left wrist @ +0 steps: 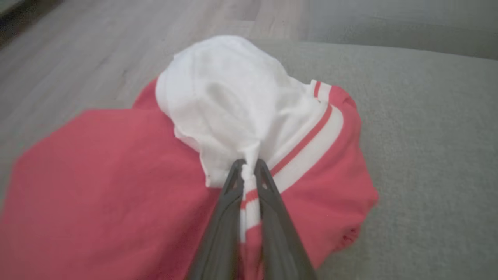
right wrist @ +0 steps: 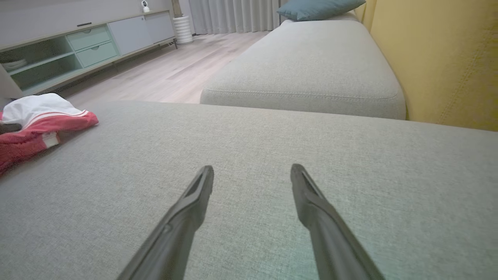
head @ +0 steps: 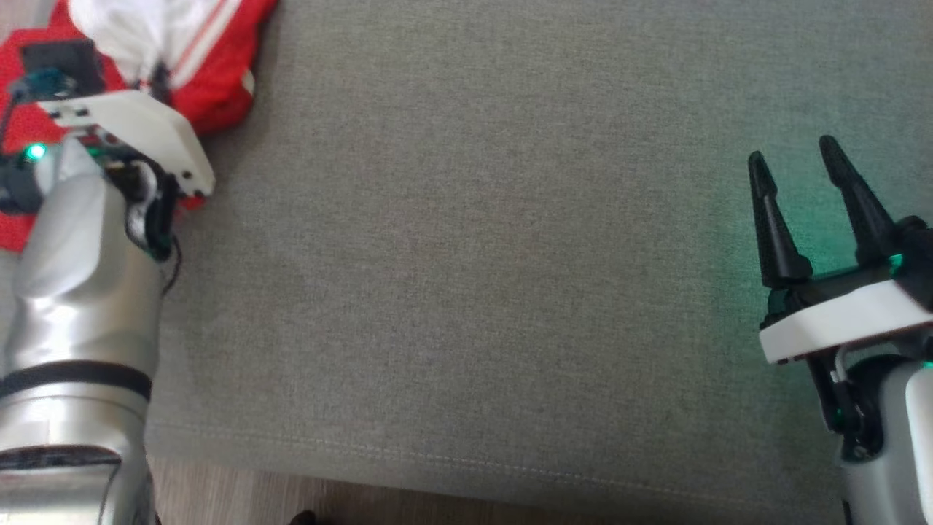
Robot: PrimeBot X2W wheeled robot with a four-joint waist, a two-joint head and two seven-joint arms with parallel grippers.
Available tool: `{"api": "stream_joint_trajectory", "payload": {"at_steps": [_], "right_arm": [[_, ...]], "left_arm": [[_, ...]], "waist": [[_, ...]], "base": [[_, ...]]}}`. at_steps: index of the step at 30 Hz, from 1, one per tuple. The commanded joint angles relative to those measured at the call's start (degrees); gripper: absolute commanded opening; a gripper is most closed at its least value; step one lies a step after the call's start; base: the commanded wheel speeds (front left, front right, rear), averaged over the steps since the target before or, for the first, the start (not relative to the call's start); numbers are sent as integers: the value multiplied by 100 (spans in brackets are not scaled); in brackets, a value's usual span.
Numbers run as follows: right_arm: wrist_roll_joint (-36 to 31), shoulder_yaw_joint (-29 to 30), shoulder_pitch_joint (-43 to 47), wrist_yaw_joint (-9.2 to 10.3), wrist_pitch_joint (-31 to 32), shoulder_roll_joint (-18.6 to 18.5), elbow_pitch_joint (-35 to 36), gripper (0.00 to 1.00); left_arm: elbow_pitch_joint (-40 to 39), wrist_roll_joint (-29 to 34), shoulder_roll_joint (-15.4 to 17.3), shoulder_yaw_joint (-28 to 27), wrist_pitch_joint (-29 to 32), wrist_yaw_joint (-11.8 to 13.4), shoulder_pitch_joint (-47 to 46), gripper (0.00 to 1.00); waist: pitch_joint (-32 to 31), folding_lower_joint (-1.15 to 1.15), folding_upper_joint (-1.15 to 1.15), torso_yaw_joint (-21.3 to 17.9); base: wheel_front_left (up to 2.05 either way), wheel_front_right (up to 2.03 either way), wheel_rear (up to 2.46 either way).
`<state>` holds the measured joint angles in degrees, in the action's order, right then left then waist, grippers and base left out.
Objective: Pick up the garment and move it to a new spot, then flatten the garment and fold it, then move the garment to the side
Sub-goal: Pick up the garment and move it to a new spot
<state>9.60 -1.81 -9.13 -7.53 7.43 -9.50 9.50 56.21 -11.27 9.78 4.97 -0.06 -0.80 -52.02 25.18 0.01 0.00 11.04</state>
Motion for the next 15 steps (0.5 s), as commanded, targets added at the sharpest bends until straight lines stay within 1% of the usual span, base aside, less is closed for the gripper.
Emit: {"api": "stream_joint_trajectory", "payload": {"at_steps": [1,5,7,11,12,13,14,15], "right_arm": [[52,-95,-75,4,-58,42,203,100],[34,-27,-20,4,-112,77,193,100],[34,5,55,4,-140,131,184,100],[49,15,197,4,-174,222,163,100],[46,6,288,4,-188,270,159,100],[70,-1,335,4,-201,304,146,100],[70,-1,335,4,-201,304,146,100],[64,-7,384,4,-211,324,131,100]], "left_arm": [[-98,45,395,-115,-190,91,-172,0],[-204,136,541,-91,-842,214,-194,0],[-491,187,618,-86,-1245,307,-144,0],[-1209,227,687,-98,-1440,393,104,0],[-1728,262,690,-68,-1467,417,343,0],[-2012,280,681,-44,-1473,429,498,0],[-2012,280,681,-44,-1473,429,498,0],[-2308,300,664,-11,-1477,441,672,0]], "waist": [[-38,-1,0,2],[-244,-1,0,43],[-487,-1,0,79],[-887,-1,0,82],[-1085,-1,0,52],[-1200,-1,0,20],[-1200,-1,0,20],[-1308,-1,0,-16]], "base": [[0,0,0],[0,0,0],[0,0,0],[0,0,0],[0,0,0],[0,0,0],[0,0,0],[0,0,0]]}}
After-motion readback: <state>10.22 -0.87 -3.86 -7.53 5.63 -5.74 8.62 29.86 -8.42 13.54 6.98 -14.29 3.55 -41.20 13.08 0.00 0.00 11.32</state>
